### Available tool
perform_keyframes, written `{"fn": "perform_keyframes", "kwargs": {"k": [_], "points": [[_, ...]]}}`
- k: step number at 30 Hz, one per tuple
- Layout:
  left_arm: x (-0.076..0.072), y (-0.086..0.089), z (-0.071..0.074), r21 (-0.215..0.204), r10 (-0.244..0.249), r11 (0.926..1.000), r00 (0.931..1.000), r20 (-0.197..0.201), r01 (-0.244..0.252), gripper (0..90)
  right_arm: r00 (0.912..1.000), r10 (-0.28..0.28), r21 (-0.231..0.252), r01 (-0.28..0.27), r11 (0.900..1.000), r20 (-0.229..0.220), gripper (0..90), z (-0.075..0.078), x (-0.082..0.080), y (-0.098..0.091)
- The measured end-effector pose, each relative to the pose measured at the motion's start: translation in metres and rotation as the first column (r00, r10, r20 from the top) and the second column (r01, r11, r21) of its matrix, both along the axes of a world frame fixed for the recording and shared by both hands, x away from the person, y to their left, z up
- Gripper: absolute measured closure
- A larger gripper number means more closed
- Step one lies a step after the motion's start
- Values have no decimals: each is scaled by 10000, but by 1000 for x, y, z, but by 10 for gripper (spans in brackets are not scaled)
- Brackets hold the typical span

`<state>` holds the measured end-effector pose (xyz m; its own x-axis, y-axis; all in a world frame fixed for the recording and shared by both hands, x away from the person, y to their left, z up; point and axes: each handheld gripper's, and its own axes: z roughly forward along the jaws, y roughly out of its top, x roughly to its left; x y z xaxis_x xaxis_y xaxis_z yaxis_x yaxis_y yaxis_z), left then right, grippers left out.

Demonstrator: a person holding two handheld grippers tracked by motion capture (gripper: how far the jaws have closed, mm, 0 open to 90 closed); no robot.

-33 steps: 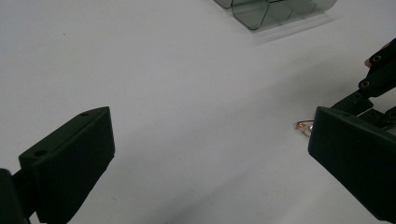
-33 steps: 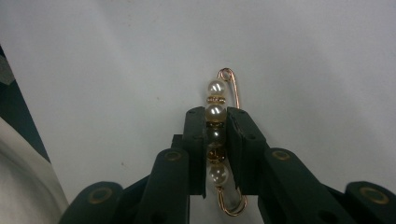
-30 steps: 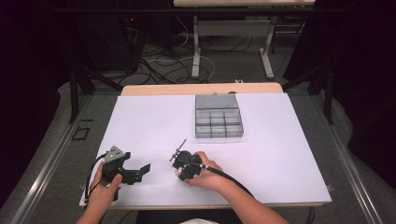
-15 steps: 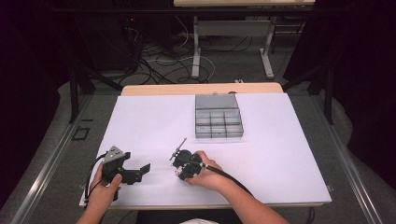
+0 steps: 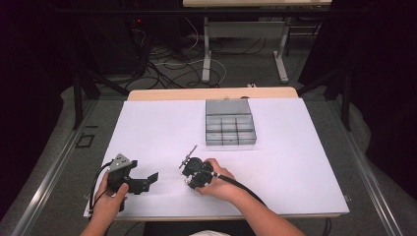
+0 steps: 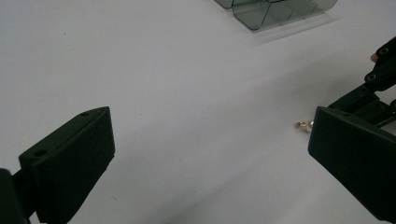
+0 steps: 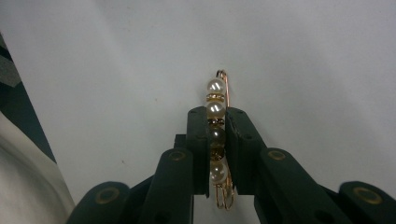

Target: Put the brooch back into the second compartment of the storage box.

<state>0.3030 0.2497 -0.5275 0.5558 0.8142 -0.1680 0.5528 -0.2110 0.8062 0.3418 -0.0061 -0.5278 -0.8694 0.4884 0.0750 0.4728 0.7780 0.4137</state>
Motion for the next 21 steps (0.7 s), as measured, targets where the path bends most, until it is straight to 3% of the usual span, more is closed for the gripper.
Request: {"fn": "perform_keyframes", "kwargs": {"k": [21], "points": [[0,0,0,5,-1,10000,10000,-10,1,3,9990,-222,70,219,9997,387,808,10,7,-8]]}}
